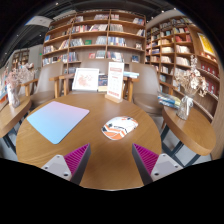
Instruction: Arrange mouse
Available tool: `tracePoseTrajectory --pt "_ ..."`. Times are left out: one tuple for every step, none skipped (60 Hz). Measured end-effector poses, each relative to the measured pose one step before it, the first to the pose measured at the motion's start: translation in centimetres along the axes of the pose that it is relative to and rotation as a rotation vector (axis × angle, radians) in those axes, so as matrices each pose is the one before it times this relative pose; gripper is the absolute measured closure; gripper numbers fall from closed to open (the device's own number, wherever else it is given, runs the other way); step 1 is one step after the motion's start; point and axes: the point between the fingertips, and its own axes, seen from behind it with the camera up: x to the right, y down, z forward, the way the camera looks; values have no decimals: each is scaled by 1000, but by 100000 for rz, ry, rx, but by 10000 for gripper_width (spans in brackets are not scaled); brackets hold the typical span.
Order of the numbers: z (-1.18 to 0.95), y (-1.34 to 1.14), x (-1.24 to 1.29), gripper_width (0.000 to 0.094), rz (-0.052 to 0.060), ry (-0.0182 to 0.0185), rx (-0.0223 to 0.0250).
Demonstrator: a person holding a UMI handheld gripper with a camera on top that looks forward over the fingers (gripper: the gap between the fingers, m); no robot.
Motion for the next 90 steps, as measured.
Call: tracePoseTrajectory --pt "366 -4 43 82 -208 77 -416" --pt "372 -13 48 81 -167 165 -395" --pt "435 -49 104 83 -172 219 -347" --pt "304 -2 55 82 -133 185 -330" --pt "323 -27 1 79 -53 37 -386" --pt "312 -27 8 81 -104 -40 -456" --pt "288 -130 53 81 -64 -135 -669" --pt "285 -21 18 81 -62 -101 -597" --pt "254 -157 -25 81 357 -352 59" --pt "255 -225 -71 78 731 -494 290" --pt "248 283 -3 79 -96 -751 -2304" --pt "87 73 -277 86 19 -1417 -929" --pt "-66 -189 24 90 148 -761 343" --pt "82 -110 30 91 -16 -503 16" --pt "357 50 -189 88 38 -135 138" --pt "-39 15 170 84 50 -416 -438" --pt "30 14 130 84 278 -288 -494" --pt "34 -31 157 86 511 -54 -361" --pt "63 -37 207 87 490 365 -449" --pt "39 -26 272 88 310 594 -582" --pt "34 -48 188 82 113 489 -489" --pt "100 -82 95 79 -147 352 -357" --pt "30 -85 120 78 -272 286 -260" --pt "18 -115 123 79 -372 349 -161" --pt "100 -127 176 80 -315 492 -69" --pt "119 -81 167 81 -253 510 -140" --pt "163 -31 144 79 -173 389 -332" --pt "222 57 230 79 -166 127 -591" --pt "125 4 -23 77 -155 -48 -431" --pt "70 -149 -109 77 381 -592 123" --pt "82 -22 -13 78 494 -293 -390" --pt "63 23 2 82 511 -215 -612" --pt "87 -29 -55 83 526 -358 -396" --pt "83 -22 -54 85 395 -335 -451" --pt "93 -13 -26 85 242 -316 -466" --pt "112 -37 4 86 72 -236 -257" --pt "63 -77 -77 89 121 -314 -116" --pt "108 -94 -13 89 40 -191 -98" --pt "108 -46 -16 86 -37 -134 -183" --pt "86 -65 -33 88 -12 -151 -108" --pt "100 -106 -159 88 116 -130 -142" --pt "107 -66 -42 92 79 -137 -64" --pt "152 -80 -40 90 128 -70 -118" --pt "121 -76 -50 90 223 -76 -147" --pt "110 -81 -81 90 241 -164 -229" --pt "151 -93 -100 89 211 -258 -257" --pt "239 -123 -133 92 159 -331 -188" --pt "144 -81 -85 88 243 -233 -277" --pt "110 -87 -5 84 275 40 -245" --pt "113 -121 -30 82 269 24 -186" --pt "134 -106 -7 81 138 135 -178" --pt "153 -149 4 81 91 73 -90" --pt "76 -56 27 81 -4 52 -80" --pt "293 -219 -10 81 66 -39 16" --pt "183 -139 6 81 30 -8 7" --pt "198 -148 1 83 108 -18 -60" --pt "179 -122 7 82 233 -3 -168" --pt "180 -145 -20 79 178 31 -142" --pt "208 -160 -29 80 -57 36 -165" --pt "71 -179 -50 82 -227 -81 -192" --pt "249 -194 -79 83 -176 -185 -149" --pt "271 -235 -40 83 -154 -178 -173" --pt "237 -203 -39 83 -32 -164 -103" --pt "238 -202 -73 84 -20 -101 -75" --pt "273 -231 -29 86 -86 -30 19" --pt "281 -212 -51 83 -105 -24 11" --pt "281 -225 -56 82 -108 -90 21" --pt "133 -168 -77 82 -128 -199 5" --pt "289 -202 -87 83 -213 -201 69" --pt "282 -215 -68 84 -192 -205 39" --pt "268 -182 -64 85 -137 -203 48" --pt "258 -186 -71 83 -126 -142 -38" --pt "122 -224 -103 83 -242 -103 -3" --pt "211 -176 -75 83 -346 -219 -13" --pt "201 -197 -112 84 -381 -315 48" --pt "203 -146 -121 88 -305 -388 -38" --pt "169 -151 -108 91 -89 -349 36" --pt "144 -151 -84 90 99 -228 -2" --pt "232 -128 -29 90 1 40 97" --pt "130 -129 -16 91 -232 -1 84" --pt "138 -119 -105 90 -197 -210 108" --pt "116 -82 -86 95 -84 -272 105" --pt "79 -87 -70 99 -17 -166 81" --pt "56 -67 -16 105 -101 -24 56" --pt "63 -35 -20 111 -36 -62 -8" --pt "68 -45 36 118 26 41 -24" --pt "32 -27 10 128 112 56 9" --pt "-3 -27 37 142 96 149 22" --pt "20 -8 50 169 -6 231 90" --pt "23 -22 67 207 -13 237 152"
